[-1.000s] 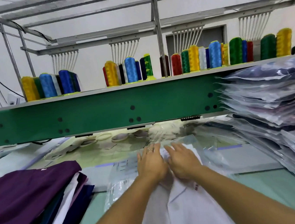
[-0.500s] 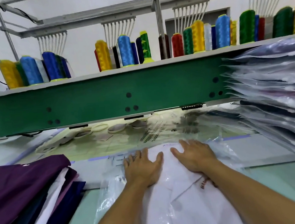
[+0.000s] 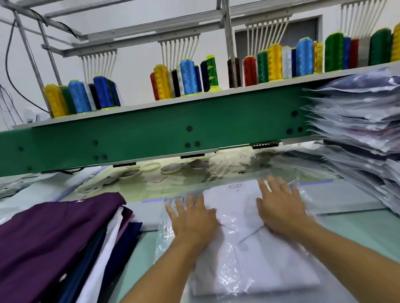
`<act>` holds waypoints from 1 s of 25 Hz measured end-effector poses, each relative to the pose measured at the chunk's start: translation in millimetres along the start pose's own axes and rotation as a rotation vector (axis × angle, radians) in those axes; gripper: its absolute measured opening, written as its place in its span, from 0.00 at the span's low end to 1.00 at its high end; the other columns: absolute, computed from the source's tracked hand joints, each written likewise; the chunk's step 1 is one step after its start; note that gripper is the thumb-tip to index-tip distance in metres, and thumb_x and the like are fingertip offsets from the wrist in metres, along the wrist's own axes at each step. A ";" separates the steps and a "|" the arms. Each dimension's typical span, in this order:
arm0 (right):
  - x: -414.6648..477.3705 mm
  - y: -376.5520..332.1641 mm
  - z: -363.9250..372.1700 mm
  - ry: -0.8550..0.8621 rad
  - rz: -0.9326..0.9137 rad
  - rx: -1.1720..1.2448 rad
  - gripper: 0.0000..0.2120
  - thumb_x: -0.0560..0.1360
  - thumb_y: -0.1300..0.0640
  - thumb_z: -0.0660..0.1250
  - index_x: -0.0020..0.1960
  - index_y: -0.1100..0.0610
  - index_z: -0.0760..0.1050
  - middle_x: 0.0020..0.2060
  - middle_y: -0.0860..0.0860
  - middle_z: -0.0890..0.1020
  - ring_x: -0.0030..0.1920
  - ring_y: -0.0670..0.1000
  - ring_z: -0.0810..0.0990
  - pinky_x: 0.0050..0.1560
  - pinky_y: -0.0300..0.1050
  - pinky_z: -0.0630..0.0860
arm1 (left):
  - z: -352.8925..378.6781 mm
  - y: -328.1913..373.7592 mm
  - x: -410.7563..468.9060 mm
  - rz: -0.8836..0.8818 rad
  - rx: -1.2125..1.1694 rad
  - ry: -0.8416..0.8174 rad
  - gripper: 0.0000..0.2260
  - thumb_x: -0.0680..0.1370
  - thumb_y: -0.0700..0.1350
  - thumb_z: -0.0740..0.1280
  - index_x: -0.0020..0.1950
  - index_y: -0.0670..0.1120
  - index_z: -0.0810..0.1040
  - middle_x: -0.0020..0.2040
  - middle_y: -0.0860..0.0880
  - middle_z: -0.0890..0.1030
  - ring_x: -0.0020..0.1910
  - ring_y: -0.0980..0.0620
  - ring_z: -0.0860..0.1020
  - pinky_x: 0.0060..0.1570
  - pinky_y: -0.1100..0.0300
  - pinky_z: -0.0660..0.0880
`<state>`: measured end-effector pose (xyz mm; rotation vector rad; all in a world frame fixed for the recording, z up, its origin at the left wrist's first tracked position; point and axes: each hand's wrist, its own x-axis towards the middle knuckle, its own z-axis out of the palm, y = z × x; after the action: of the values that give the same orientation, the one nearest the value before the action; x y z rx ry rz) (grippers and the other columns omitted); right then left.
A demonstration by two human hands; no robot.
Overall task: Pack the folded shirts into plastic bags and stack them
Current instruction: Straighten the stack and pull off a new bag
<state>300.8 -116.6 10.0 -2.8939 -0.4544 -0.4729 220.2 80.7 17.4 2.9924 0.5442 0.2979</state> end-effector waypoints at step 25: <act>-139.9 16.1 -11.0 0.077 0.150 -0.055 0.26 0.80 0.39 0.53 0.75 0.47 0.64 0.71 0.53 0.71 0.73 0.59 0.65 0.72 0.55 0.61 | 6.4 -61.2 -135.8 -0.260 -0.481 0.124 0.29 0.76 0.65 0.66 0.72 0.51 0.67 0.54 0.46 0.83 0.53 0.43 0.81 0.50 0.51 0.76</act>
<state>176.6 -171.7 -28.6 -2.9217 -0.2146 -0.5794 76.1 89.1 -19.9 2.4225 0.7418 0.5108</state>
